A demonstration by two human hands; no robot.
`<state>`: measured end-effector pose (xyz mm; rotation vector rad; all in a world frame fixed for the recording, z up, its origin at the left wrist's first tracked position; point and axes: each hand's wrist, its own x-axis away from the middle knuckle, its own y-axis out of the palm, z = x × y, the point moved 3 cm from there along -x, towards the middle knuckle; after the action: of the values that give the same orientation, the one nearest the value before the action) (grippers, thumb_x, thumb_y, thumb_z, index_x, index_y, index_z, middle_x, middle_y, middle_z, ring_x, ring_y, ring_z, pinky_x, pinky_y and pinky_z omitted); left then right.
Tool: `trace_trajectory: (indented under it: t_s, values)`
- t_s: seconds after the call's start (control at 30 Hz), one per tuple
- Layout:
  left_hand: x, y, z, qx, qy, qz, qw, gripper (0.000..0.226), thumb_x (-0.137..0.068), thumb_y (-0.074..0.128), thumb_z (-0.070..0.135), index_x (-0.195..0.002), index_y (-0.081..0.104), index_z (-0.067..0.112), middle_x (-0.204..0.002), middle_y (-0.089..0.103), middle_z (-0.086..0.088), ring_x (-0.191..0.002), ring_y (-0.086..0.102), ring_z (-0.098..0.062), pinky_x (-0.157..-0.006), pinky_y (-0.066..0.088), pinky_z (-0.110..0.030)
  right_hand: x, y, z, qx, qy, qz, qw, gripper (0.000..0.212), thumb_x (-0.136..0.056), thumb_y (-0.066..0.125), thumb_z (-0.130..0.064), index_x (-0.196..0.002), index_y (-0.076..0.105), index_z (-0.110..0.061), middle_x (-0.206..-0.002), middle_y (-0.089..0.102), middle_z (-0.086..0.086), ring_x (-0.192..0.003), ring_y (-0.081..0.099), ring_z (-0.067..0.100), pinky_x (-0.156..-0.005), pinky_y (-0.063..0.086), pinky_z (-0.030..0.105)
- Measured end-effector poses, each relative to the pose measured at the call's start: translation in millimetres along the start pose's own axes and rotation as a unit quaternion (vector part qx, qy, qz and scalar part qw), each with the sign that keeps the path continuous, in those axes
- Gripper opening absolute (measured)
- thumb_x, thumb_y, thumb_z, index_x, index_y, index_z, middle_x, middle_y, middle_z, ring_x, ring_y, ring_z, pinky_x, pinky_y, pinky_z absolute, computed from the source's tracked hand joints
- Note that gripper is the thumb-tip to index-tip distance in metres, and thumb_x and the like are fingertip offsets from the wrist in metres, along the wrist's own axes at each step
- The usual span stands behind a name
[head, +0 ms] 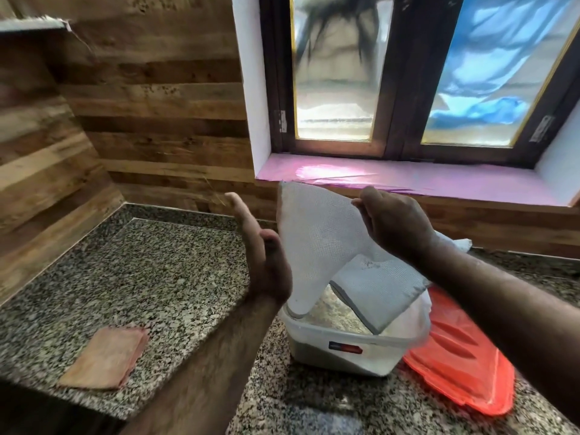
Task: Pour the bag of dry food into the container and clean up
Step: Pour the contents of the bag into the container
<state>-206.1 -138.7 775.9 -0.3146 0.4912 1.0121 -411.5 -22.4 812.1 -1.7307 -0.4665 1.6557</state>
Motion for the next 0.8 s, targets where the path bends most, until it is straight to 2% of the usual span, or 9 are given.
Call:
trace_trajectory:
  t_s: [0.07, 0.17, 0.33, 0.4, 0.47, 0.53, 0.63, 0.7, 0.8]
  values:
    - [-1.9, 5.0, -2.0, 0.030, -0.055, -0.071, 0.995, 0.123, -0.077, 0.011, 0.103, -0.173, 0.008, 0.027, -0.179, 0.008, 0.010, -0.161, 0.016, 0.003, -0.132, 0.016, -0.024, 1.4, 0.4, 0.1, 0.010, -0.008, -0.002, 1.000, 0.028, -0.108, 0.056, -0.027, -0.087, 0.056, -0.007, -0.061, 0.056, 0.007, -0.045, 0.049, 0.024, -0.048, 0.032, 0.027]
    - [-0.9, 1.9, -4.8, -0.006, -0.043, 0.008, 0.999, 0.127, -0.078, 0.013, 0.102, -0.173, 0.004, 0.018, -0.179, 0.003, 0.008, -0.159, 0.008, 0.011, -0.124, 0.012, -0.010, 1.6, 1.1, 0.8, 0.019, -0.010, -0.007, 1.000, 0.028, -0.108, 0.057, -0.027, -0.088, 0.057, -0.007, -0.063, 0.058, 0.007, -0.046, 0.053, 0.026, -0.049, 0.032, 0.027]
    - [-7.6, 4.8, -8.2, 0.027, -0.066, -0.099, 0.993, 0.123, -0.073, 0.011, 0.106, -0.172, 0.011, 0.033, -0.179, 0.014, 0.012, -0.157, 0.023, 0.008, -0.131, 0.023, -0.027, 0.7, 1.0, -4.7, 0.030, -0.011, -0.002, 1.000, 0.026, -0.106, 0.059, -0.026, -0.088, 0.058, -0.007, -0.062, 0.056, 0.005, -0.048, 0.039, 0.016, -0.049, 0.029, 0.024]
    - [-10.3, -0.4, -5.1, 0.009, -0.021, -0.015, 1.000, 0.127, -0.077, 0.012, 0.103, -0.173, 0.004, 0.019, -0.181, 0.002, 0.004, -0.158, 0.010, 0.012, -0.126, 0.013, -0.012, 1.2, -0.4, -6.0, 0.035, -0.011, 0.004, 0.999, 0.024, -0.105, 0.063, -0.024, -0.087, 0.057, -0.009, -0.061, 0.056, 0.005, -0.050, 0.035, 0.014, -0.050, 0.029, 0.024]
    - [-13.4, -5.2, 2.0, -0.061, 0.056, 0.038, 0.996, 0.123, -0.087, 0.014, 0.096, -0.171, -0.001, 0.008, -0.181, -0.008, -0.005, -0.165, -0.002, -0.004, -0.131, 0.006, -0.021, 1.7, -1.1, -7.8, 0.036, -0.014, 0.009, 0.999, 0.025, -0.105, 0.062, -0.025, -0.086, 0.056, -0.009, -0.061, 0.055, 0.004, -0.050, 0.036, 0.015, -0.050, 0.029, 0.025]
    - [-24.4, -6.7, 2.3, -0.163, 0.105, -0.006, 0.981, 0.113, -0.093, 0.027, 0.090, -0.172, 0.010, 0.012, -0.181, 0.008, -0.009, -0.165, 0.014, -0.019, -0.131, 0.020, -0.039, 0.4, -1.8, -12.6, 0.033, -0.024, 0.002, 0.999, 0.026, -0.106, 0.058, -0.026, -0.087, 0.056, -0.009, -0.062, 0.055, 0.004, -0.049, 0.040, 0.016, -0.049, 0.030, 0.025]
    - [-50.8, -6.1, -0.9, -0.333, 0.178, -0.089, 0.922, 0.084, -0.093, 0.042, 0.086, -0.132, 0.065, 0.015, -0.126, 0.069, -0.013, -0.113, 0.064, -0.023, -0.092, 0.055, -0.040, -3.4, -1.0, -18.4, 0.011, -0.055, -0.017, 0.998, 0.025, -0.105, 0.058, -0.025, -0.087, 0.058, -0.009, -0.064, 0.055, 0.003, -0.051, 0.040, 0.014, -0.049, 0.031, 0.025]
    - [-68.3, -9.1, -2.7, -0.367, 0.244, -0.080, 0.894, 0.072, -0.091, 0.038, 0.087, -0.079, 0.060, 0.020, -0.072, 0.059, -0.002, -0.065, 0.053, -0.015, -0.058, 0.042, -0.028, -7.1, -3.4, -19.5, -0.013, -0.075, -0.049, 0.996, 0.024, -0.106, 0.056, -0.026, -0.088, 0.058, -0.010, -0.067, 0.051, -0.001, -0.052, 0.042, 0.013, -0.049, 0.032, 0.026]
    - [-85.6, -12.6, -3.7, -0.353, 0.325, -0.093, 0.872, 0.063, -0.093, 0.043, 0.081, -0.065, 0.040, 0.025, -0.058, 0.040, 0.005, -0.049, 0.037, -0.011, -0.050, 0.026, -0.024, -11.4, -15.1, -16.6, -0.032, -0.069, -0.083, 0.994, 0.027, -0.109, 0.051, -0.032, -0.092, 0.056, -0.012, -0.072, 0.051, -0.002, -0.055, 0.048, 0.016, -0.052, 0.034, 0.027]
